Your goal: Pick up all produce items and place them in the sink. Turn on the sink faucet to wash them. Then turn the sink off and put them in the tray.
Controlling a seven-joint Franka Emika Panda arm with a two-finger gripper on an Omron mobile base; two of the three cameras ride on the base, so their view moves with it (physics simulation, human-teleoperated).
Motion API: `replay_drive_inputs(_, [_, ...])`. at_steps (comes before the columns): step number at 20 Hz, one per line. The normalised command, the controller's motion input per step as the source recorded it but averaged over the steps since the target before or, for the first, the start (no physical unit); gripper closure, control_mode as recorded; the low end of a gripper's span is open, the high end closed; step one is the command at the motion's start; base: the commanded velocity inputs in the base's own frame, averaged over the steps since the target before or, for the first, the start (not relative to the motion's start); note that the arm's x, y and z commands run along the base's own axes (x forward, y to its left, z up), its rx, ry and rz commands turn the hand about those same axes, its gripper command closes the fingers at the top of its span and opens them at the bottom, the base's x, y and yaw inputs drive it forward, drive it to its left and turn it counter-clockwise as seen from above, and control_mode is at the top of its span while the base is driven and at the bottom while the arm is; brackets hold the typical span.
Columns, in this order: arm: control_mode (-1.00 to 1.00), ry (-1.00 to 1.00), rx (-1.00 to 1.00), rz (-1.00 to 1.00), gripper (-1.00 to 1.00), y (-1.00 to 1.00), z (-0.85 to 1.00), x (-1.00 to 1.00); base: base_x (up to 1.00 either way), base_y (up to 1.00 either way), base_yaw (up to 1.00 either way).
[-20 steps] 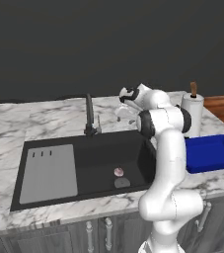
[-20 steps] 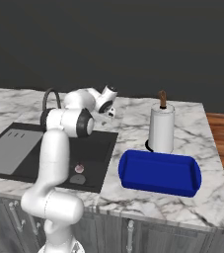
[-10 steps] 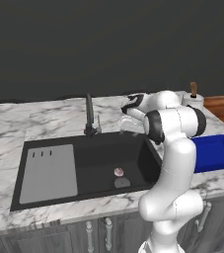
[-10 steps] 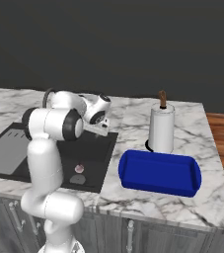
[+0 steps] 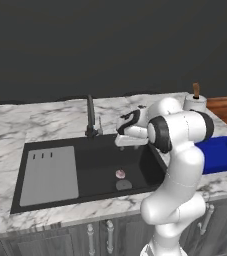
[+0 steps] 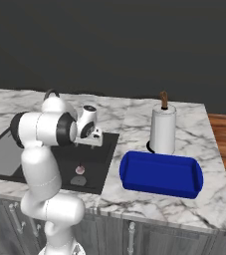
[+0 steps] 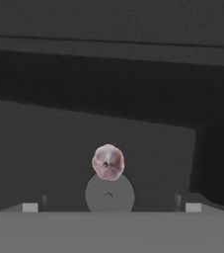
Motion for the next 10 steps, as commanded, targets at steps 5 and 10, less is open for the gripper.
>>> replay_drive_inputs(5, [-1.0, 0.08, -0.1, 0.0, -1.0, 0.0, -0.51, 0.08, 0.0, 0.0, 0.0])
replay_drive_inputs(10, [-1.0, 0.12, -0.02, 0.01, -1.0, 0.01, -0.52, -0.09, 0.0, 0.0, 0.0])
